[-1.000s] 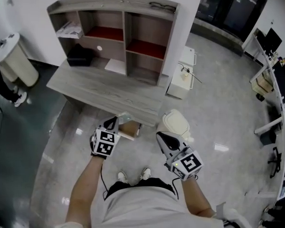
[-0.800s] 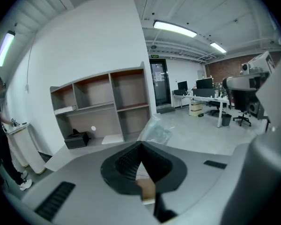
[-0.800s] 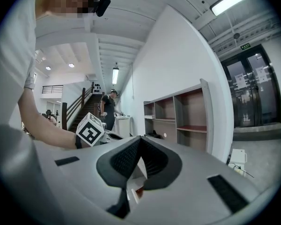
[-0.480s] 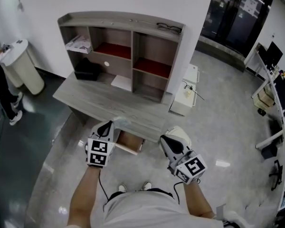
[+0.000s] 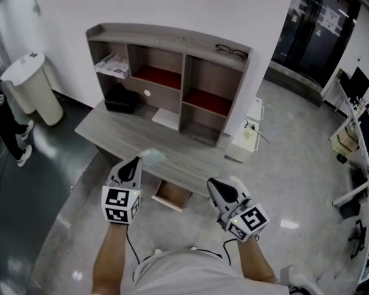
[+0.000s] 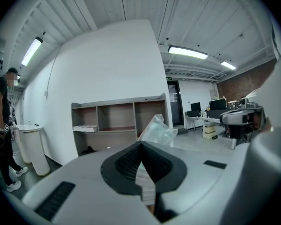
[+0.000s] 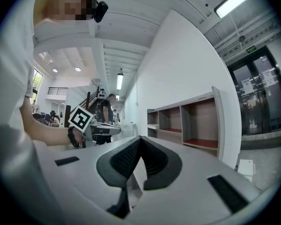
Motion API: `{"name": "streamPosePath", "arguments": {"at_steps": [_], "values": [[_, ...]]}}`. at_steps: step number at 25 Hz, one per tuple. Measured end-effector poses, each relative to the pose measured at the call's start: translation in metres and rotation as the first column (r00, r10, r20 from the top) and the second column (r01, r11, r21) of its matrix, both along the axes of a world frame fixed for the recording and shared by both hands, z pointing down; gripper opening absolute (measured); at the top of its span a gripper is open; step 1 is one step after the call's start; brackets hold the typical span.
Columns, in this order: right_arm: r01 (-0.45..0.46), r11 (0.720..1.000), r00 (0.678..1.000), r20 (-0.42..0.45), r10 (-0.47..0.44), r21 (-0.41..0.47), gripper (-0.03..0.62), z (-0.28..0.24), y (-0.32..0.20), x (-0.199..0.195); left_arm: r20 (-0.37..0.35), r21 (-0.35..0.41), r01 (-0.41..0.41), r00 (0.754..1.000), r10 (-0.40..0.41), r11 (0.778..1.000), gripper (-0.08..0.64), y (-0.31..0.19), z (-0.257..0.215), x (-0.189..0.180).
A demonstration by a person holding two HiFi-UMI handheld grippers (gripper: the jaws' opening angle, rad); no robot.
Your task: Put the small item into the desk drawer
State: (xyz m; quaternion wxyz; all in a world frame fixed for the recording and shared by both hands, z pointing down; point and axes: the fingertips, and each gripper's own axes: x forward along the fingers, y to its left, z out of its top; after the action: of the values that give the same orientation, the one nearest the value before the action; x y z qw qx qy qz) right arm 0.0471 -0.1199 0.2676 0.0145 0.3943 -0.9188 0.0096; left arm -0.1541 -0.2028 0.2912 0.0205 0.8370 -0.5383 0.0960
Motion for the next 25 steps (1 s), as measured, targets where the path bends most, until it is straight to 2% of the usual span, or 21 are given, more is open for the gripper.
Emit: {"name": "streamPosePath", "arguments": {"at_steps": [3,7,10,16,25], "values": [[-0.008,1.000,1.000,0.005,0.008,0.020,0.021,-0.010,-0.009,0.001,-0.035,0.016,0.029,0.999,-0.029,0.999,0.017,0.003,-0.009,-0.018],[-0.014,0.999,1.000,0.008,0.013,0.039,0.021,-0.020,-0.014,0.002,-0.123,0.018,0.070,0.990,-0.067,0.997,0.017,0.017,-0.015,-0.045],[-0.024,0.999,1.000,0.006,0.024,0.044,0.021,-0.024,-0.015,0.007,-0.153,0.031,0.098,0.984,-0.092,0.995,0.017,0.028,-0.019,-0.062],[-0.058,0.997,0.998,0.008,0.057,0.047,0.021,-0.032,-0.017,0.019,-0.144,0.069,0.131,0.982,-0.120,0.989,0.017,0.049,-0.025,-0.089],[-0.128,0.991,0.992,0.008,0.128,0.038,0.021,-0.032,-0.001,0.044,-0.192,0.085,0.175,0.969,-0.156,0.981,0.017,0.077,-0.017,-0.107]]}}
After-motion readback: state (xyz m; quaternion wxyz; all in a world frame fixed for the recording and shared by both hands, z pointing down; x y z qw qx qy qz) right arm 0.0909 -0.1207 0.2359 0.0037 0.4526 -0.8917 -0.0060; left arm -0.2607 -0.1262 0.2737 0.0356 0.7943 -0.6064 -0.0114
